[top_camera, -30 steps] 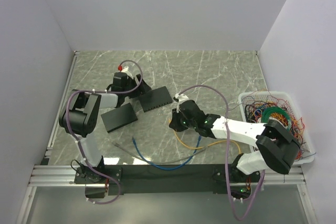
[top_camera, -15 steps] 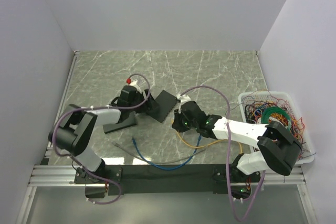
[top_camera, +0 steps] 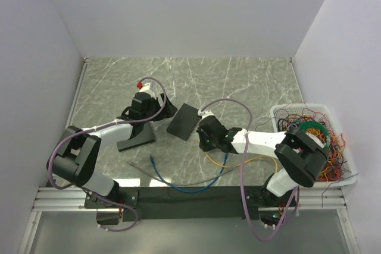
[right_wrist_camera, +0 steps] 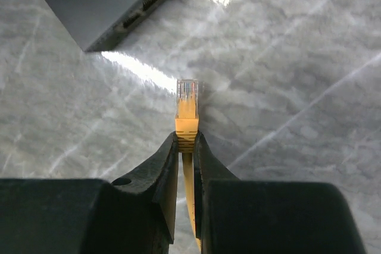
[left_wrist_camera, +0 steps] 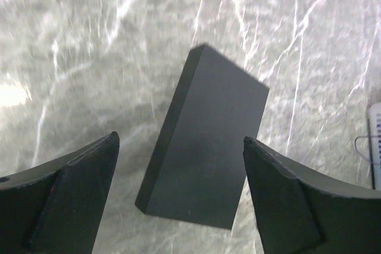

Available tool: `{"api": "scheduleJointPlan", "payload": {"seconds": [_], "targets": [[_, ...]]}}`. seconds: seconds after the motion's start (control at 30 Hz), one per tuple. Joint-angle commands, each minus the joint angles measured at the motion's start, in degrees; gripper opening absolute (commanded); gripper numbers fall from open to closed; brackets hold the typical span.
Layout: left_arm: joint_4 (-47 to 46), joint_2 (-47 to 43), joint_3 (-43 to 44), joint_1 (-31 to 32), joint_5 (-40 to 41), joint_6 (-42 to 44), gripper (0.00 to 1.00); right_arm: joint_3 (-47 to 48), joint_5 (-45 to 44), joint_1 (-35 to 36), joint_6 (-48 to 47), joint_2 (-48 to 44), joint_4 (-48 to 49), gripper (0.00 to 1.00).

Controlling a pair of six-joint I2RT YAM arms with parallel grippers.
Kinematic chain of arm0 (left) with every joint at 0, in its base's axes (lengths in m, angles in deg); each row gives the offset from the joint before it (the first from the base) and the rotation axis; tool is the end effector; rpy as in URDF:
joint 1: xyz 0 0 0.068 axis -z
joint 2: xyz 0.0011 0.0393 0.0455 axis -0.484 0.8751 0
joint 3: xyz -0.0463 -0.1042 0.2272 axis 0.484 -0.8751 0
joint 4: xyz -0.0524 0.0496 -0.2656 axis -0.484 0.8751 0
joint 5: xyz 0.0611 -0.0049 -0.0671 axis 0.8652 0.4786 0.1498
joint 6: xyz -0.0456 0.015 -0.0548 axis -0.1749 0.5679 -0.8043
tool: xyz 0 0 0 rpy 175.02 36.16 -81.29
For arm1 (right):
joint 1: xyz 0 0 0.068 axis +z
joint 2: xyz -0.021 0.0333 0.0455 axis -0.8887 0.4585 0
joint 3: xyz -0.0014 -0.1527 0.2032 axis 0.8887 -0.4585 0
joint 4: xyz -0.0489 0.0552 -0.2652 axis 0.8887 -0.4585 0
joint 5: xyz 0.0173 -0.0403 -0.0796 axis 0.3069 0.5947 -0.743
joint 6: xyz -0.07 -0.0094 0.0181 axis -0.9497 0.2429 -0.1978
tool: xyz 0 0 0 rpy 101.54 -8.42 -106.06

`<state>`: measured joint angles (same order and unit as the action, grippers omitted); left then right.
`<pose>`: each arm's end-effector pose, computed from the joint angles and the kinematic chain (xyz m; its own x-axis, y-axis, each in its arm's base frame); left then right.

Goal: Insert the plug into the switch port

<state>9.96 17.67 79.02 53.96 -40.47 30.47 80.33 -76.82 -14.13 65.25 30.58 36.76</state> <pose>0.3070 -0.1490 0.1439 -0.6580 -0.3722 -0.6546 0.1042 0.8159 -0.5687 0.2078 0.2292 0.1016 -0.7697 -0.2458 -0.5892 -0.4390 0.8738 0.2090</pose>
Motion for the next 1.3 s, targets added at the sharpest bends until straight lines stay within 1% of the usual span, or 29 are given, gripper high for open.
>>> {"api": "scheduleJointPlan", "payload": {"seconds": [0.0,0.07,0.2,0.4,0.6,0.73,0.87,1.13,1.27], "targets": [[-5.78,0.63,0.50,-0.85,-0.37,2.55,0.93,4.03,-2.84,-0.33,-1.00,2.66,-1.48,0.00],[-6.84,1.60,0.94,-0.85,-1.33,3.69,0.94,5.53,-3.63,-0.41,-1.26,3.80,-2.18,0.00],[-10.88,4.32,1.12,-0.93,-3.88,4.84,0.92,10.18,-4.16,-0.41,-2.41,7.84,-3.06,0.00],[-11.15,7.93,3.49,-1.11,-5.20,6.25,0.88,15.37,-2.50,-0.41,-3.64,12.15,-3.86,0.00],[-11.68,12.23,6.30,-1.99,-8.97,6.86,0.87,16.61,-1.88,-0.41,-4.34,12.95,-4.73,0.00],[-12.03,16.37,8.41,-2.16,-11.17,7.74,0.86,16.79,1.10,-0.33,-5.66,12.86,-4.91,0.00],[-14.57,19.00,7.80,-2.16,-13.46,8.27,0.85,17.84,2.87,-0.24,-6.89,13.48,-5.35,0.00],[-15.72,20.42,7.27,-2.16,-13.99,9.67,0.84,20.39,2.52,-0.32,-8.56,14.79,-8.07,0.00],[-15.81,20.94,7.19,-2.16,-15.92,11.34,0.81,21.44,2.34,-0.24,-9.09,15.59,-8.78,0.00]]}}
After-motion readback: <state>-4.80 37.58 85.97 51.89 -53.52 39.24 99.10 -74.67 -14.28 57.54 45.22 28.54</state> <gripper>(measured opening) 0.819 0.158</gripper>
